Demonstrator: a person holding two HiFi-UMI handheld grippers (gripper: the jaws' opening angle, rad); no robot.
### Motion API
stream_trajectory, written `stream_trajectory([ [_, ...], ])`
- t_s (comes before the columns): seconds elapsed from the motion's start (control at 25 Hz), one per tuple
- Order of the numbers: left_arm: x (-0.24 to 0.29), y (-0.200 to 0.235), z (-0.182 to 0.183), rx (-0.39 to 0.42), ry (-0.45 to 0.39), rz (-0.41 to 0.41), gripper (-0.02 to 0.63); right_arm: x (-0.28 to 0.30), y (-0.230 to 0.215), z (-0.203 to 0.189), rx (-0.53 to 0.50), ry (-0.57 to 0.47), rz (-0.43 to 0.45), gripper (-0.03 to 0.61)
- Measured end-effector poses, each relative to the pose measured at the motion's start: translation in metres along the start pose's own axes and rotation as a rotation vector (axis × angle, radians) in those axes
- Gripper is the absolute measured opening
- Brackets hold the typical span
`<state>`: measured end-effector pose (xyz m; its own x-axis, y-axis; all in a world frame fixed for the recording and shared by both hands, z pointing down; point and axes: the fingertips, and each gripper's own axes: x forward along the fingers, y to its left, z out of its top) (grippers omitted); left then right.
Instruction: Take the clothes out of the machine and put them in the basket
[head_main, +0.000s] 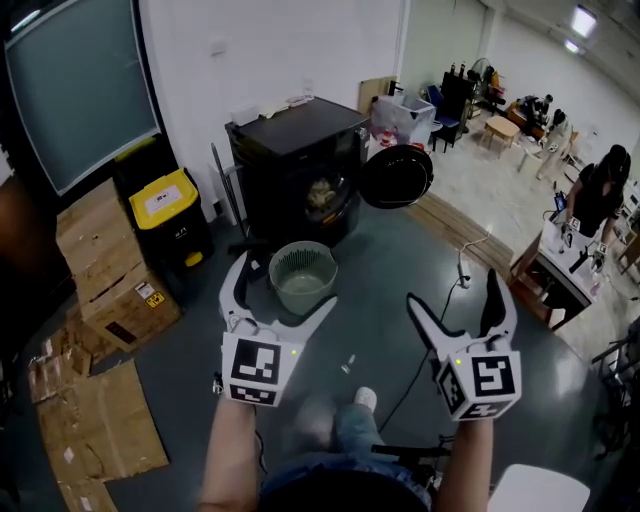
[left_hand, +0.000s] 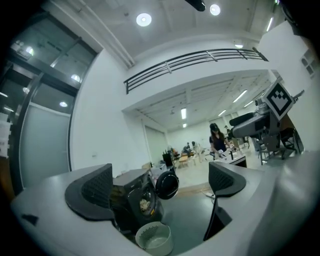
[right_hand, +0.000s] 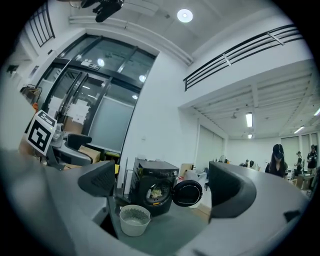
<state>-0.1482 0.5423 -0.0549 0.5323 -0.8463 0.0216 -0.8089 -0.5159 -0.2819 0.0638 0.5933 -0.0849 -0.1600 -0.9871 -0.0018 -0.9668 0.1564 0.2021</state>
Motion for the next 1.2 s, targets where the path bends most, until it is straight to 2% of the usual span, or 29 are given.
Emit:
stream_trajectory([
  [0.12, 0.031, 0.004, 0.005, 0.016, -0.005, 0.019, 0.569, 0.025, -0.02, -0.003, 0.013, -0.013, 0.011, 0.569],
  [0.32, 0.091, 0.004, 0.006, 0.032, 0.037, 0.013, 0.569, 0.077, -0.064, -0.01, 0.014, -0.006, 0.025, 0.569],
  [0.48, 0.139, 0.008, 0.008, 0.034, 0.051, 0.04, 0.568, 0.12, -0.097, -0.018, 0.034, -0.008, 0.056, 0.568],
  [0.72, 0.22, 0.013, 0.014, -0.043, 0.042, 0.103, 0.568, 0.184, -0.141, -0.037, 0.042, 0.02, 0.131, 0.568],
  [0.84, 0.252, 0.012, 0.01, -0.052, 0.048, 0.129, 0.568, 0.212, -0.16, -0.043, 0.059, 0.014, 0.166, 0.566],
  [1.08, 0.291, 0.014, -0.009, -0.098, 0.08, 0.177, 0.568, 0.249, -0.183, -0.065, 0.101, 0.032, 0.202, 0.566],
  [1.2, 0.305, 0.014, -0.017, -0.091, 0.105, 0.183, 0.568, 0.26, -0.188, -0.074, 0.121, 0.049, 0.222, 0.566],
])
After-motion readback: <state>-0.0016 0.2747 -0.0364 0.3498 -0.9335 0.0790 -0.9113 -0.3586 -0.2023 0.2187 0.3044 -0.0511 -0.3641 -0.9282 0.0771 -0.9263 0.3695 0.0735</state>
